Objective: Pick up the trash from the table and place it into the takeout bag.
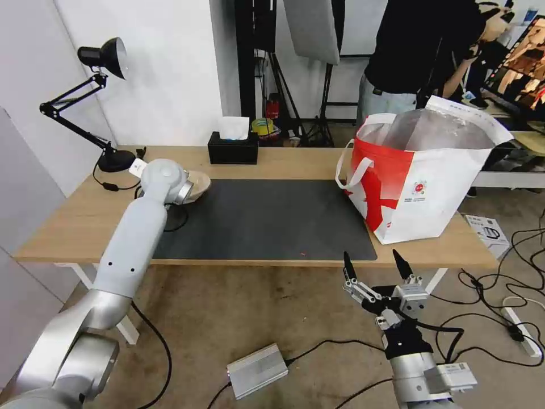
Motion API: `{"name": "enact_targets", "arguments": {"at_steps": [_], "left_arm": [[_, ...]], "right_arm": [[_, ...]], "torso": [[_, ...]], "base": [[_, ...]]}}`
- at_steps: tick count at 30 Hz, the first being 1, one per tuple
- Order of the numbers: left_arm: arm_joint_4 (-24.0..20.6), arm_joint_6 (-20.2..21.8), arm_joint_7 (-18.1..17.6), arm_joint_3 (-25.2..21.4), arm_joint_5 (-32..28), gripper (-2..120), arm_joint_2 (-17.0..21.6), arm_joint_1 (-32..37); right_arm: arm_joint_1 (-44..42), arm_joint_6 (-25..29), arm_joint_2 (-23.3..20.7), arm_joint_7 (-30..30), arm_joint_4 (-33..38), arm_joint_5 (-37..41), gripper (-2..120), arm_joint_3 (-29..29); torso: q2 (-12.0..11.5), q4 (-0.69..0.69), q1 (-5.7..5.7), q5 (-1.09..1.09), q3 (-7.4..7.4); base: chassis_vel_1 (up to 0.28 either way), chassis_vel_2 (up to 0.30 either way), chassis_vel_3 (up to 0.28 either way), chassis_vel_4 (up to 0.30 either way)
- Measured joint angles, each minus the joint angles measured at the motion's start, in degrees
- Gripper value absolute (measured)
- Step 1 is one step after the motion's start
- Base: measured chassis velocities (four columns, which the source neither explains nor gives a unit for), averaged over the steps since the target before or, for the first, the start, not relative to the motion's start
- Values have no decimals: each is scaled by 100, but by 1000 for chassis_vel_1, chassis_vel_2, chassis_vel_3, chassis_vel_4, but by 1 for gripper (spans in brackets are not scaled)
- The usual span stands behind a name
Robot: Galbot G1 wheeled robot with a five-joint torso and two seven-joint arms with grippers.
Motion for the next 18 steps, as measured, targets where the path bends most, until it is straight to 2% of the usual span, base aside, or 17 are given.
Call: {"name": "enact_targets", "arguments": {"at_steps": [18], "left_arm": [[171,48,257,-122,217,100,43,28]], "right_arm": [[0,0,0,0,0,0,100,0]], "torso": [[0,0,0,-1,0]], "base": [[0,0,0,0]]}}
